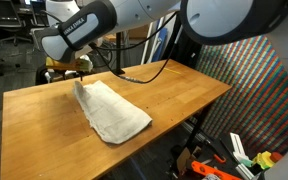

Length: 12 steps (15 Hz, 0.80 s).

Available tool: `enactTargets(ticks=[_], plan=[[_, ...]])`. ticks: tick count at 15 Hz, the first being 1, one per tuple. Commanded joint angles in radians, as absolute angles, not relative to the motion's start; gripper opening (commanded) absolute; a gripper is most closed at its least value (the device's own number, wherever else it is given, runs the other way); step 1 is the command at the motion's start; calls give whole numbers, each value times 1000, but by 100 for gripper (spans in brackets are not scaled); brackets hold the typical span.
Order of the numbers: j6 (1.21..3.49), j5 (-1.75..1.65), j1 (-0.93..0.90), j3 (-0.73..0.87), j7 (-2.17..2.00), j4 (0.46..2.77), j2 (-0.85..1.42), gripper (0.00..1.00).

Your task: Fold the towel in half

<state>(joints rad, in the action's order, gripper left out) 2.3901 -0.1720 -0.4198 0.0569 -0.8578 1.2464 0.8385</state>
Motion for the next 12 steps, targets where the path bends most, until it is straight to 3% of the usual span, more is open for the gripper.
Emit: enactTargets(ticks=[1,12], plan=[[2390,-178,-416,80,-868,1217,857,100],[2315,-164,-373,87,-851,1134,916,100]])
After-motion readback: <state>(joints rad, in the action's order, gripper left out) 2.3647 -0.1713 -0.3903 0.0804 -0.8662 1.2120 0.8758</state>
